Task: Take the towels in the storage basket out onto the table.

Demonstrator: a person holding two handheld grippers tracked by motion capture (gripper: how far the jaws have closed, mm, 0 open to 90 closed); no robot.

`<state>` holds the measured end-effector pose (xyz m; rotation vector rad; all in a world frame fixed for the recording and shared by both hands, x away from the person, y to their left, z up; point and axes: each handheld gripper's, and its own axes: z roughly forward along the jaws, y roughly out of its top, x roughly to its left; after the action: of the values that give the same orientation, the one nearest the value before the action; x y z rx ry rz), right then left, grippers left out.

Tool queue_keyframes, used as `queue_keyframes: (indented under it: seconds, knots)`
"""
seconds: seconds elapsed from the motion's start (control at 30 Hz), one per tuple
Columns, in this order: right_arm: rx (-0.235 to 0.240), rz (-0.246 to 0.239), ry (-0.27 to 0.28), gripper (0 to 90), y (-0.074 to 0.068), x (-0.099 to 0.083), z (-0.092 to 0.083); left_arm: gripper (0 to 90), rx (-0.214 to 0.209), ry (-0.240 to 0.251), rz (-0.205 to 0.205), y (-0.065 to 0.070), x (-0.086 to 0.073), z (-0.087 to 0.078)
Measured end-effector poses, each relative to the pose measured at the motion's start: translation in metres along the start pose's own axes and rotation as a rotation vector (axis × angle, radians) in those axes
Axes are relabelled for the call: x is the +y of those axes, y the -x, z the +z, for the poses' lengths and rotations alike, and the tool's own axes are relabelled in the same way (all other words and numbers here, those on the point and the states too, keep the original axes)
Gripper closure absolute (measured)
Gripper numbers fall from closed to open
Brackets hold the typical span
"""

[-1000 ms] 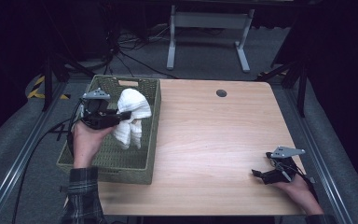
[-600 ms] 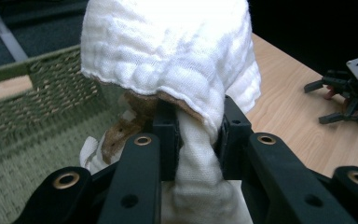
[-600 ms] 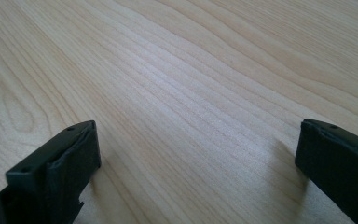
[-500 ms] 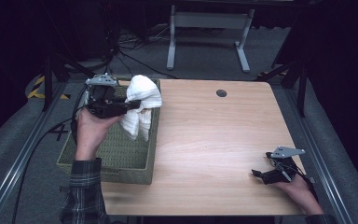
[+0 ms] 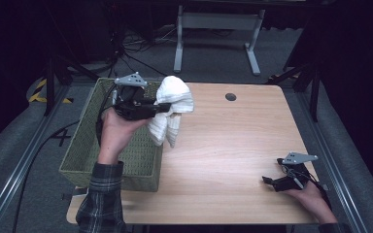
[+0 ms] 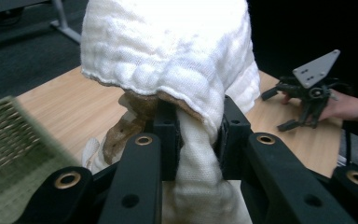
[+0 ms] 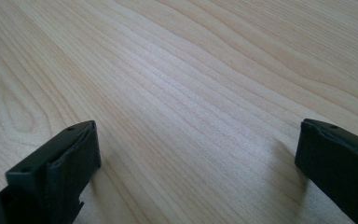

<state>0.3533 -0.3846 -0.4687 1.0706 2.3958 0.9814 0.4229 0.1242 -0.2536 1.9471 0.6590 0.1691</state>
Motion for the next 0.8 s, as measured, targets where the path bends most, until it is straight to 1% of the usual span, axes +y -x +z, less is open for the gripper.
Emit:
queue_keyframes:
  seconds: [0.13,0.17,0.2,0.23,0.3,0.43,0.47,0.5,0.53,0.57,0.6,0.7,0.8]
  knots:
    - [-0.001,-0.002,0.001,0.3,0.0,0.0,0.0,74.6,-0.036,0.005,0.011,0.01,0.004,0.013]
    - [0.0,-0.001,0.0,0.4,0.0,0.0,0.0,74.6,-0.046,0.004,0.02,0.012,0.005,0.016]
    - [-0.001,-0.003,0.001,0.3,0.0,0.0,0.0,74.6,-0.056,-0.002,0.019,0.015,0.006,0.019]
    - [0.0,-0.001,0.001,0.4,0.0,0.0,0.0,74.6,-0.065,0.002,0.019,0.017,0.006,0.023]
    - [-0.001,-0.002,0.001,0.4,0.0,0.0,0.0,74.6,-0.08,-0.001,0.028,0.021,0.006,0.03]
    - [-0.001,-0.003,0.002,0.4,0.0,0.0,0.0,74.6,-0.108,-0.001,0.031,0.029,0.004,0.047]
    - [-0.001,-0.003,0.001,0.4,0.0,0.0,0.0,74.7,-0.113,-0.006,0.039,0.03,0.004,0.051]
    - [-0.001,-0.002,0.001,0.4,0.0,0.0,0.0,74.7,-0.125,-0.016,0.038,0.032,0.004,0.055]
    - [-0.001,-0.002,0.001,0.4,0.0,0.0,0.0,74.7,-0.131,-0.011,0.042,0.035,0.003,0.061]
    - [-0.001,-0.002,0.001,0.4,0.0,0.0,0.0,74.7,-0.14,-0.02,0.044,0.037,0.002,0.064]
    - [-0.001,-0.003,0.001,0.4,0.0,0.0,0.0,74.7,-0.14,-0.02,0.044,0.037,0.002,0.064]
    - [-0.001,-0.003,0.001,0.4,0.0,0.0,0.0,74.7,-0.163,-0.027,0.05,0.044,0.0,0.077]
    - [-0.001,-0.002,0.001,0.4,0.0,0.0,0.0,74.6,-0.183,-0.041,0.067,0.05,-0.002,0.088]
